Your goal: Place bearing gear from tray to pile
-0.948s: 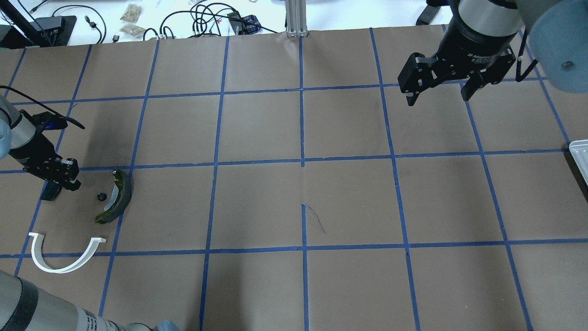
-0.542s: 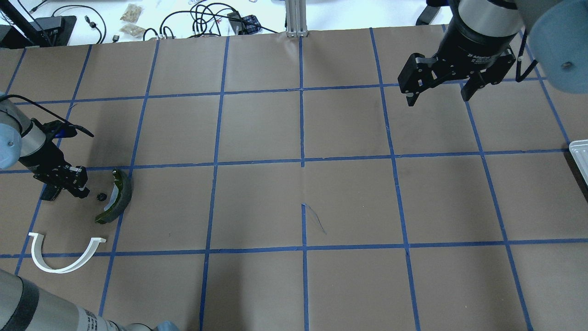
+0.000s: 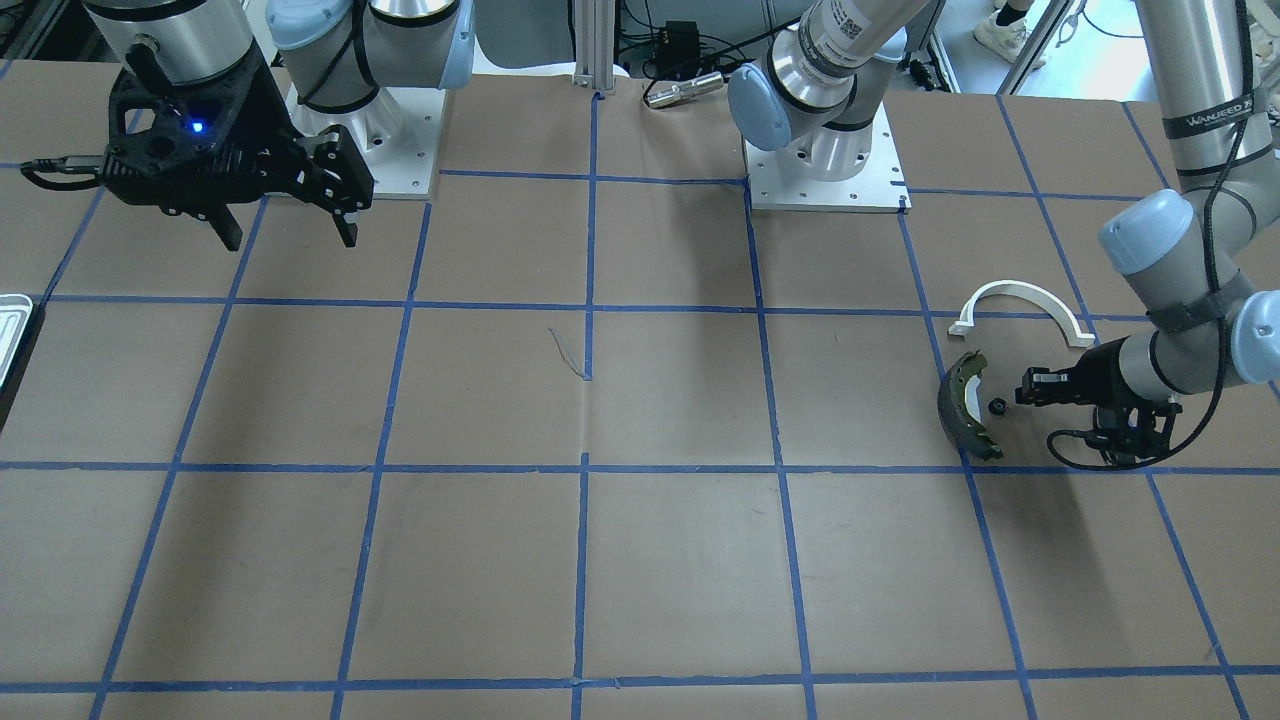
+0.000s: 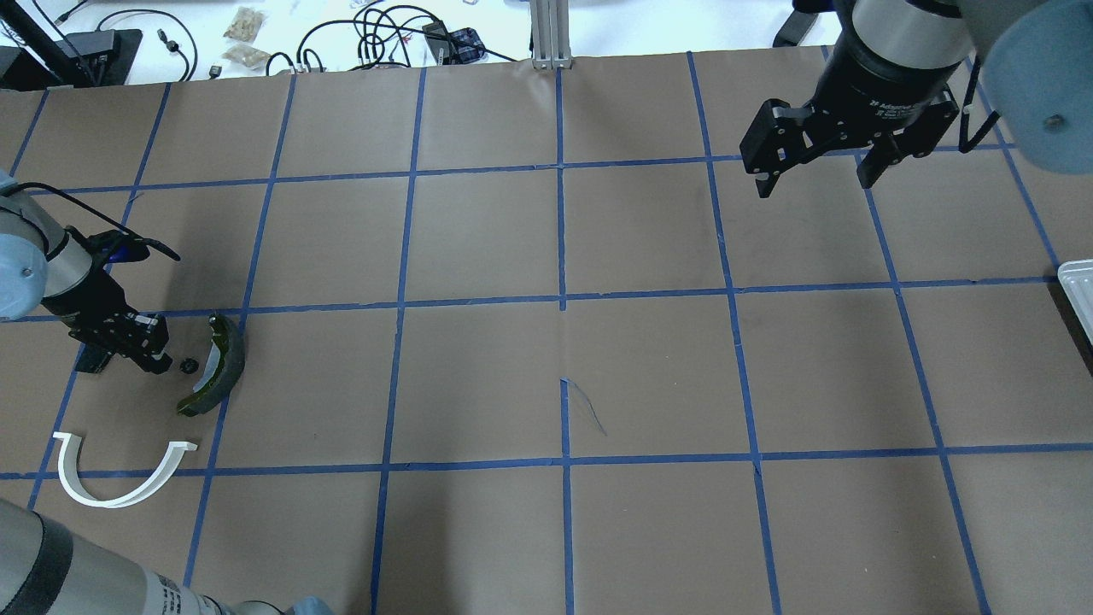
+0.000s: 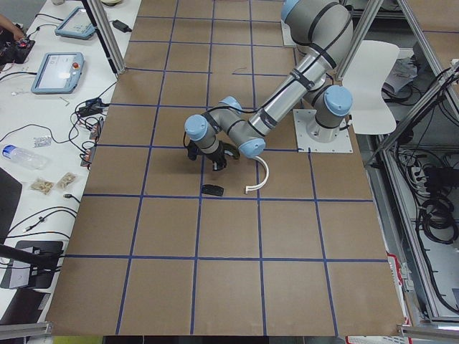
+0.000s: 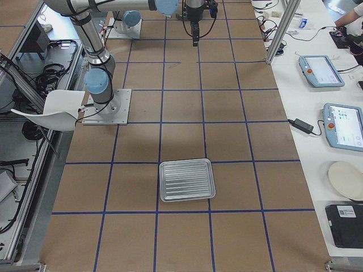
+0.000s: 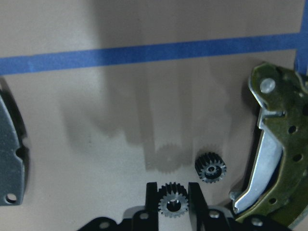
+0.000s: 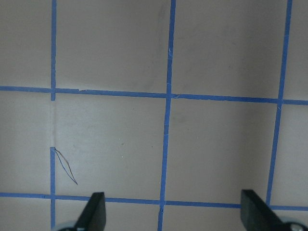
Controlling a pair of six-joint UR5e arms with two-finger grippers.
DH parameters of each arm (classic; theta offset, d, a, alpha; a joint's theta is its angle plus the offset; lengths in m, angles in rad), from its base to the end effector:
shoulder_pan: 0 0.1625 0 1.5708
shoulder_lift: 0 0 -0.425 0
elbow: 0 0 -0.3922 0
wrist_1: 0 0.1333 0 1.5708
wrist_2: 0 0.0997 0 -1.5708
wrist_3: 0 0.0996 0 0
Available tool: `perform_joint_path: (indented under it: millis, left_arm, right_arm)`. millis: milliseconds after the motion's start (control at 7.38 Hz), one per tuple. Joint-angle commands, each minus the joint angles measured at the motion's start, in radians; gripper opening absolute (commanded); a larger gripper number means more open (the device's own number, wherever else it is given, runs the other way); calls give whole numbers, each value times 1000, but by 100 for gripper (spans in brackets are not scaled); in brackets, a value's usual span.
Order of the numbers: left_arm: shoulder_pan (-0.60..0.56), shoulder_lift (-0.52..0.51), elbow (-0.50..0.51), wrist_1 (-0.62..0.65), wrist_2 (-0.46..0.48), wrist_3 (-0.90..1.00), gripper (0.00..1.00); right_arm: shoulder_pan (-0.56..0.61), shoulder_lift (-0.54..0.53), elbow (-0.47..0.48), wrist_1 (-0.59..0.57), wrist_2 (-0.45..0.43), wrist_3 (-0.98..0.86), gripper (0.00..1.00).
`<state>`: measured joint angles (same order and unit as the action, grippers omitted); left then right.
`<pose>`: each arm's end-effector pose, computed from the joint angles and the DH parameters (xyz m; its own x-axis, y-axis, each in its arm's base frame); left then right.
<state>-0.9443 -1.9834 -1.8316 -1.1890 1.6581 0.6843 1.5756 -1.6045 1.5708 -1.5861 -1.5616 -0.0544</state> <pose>0.2180 -0.5137 0.1835 -0.9917 0.0536 0.1170 0.0843 0.9576 0.2756 0.1365 -0.4815 0.5059 -0.9982 -0.0595 -0.0065 -0.0592 0.9970 -0.0494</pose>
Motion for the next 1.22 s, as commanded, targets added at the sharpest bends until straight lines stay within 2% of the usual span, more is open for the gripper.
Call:
perform_joint_path:
  millis: [0, 135, 271, 542, 677, 812, 948, 1083]
  left_arm:
    - [-1, -11, 2, 5, -6, -2, 0]
    - [-1, -12, 2, 5, -6, -2, 0]
    - [-2, -17, 0, 5, -17, -6, 13]
    - [-2, -15, 2, 3, -20, 4, 64]
    - [-2, -11, 3, 3, -20, 6, 80]
    - [-7, -2, 9, 3, -21, 4, 82]
    - [-30, 27, 24, -3, -17, -2, 100]
    - [-74, 58, 67, -48, -5, -25, 100]
  right_arm:
    - [0, 0, 0, 0, 0, 1, 100]
    - [0, 0, 0, 0, 0, 1, 100]
    - [0, 0, -2, 0, 0, 1, 100]
    - [0, 0, 0, 0, 0, 1, 100]
    - [0, 0, 0, 0, 0, 1, 100]
    - [0, 0, 0, 0, 0, 1, 100]
    - [0, 0, 0, 0, 0, 1, 100]
    - [0, 0, 0, 0, -2, 1, 100]
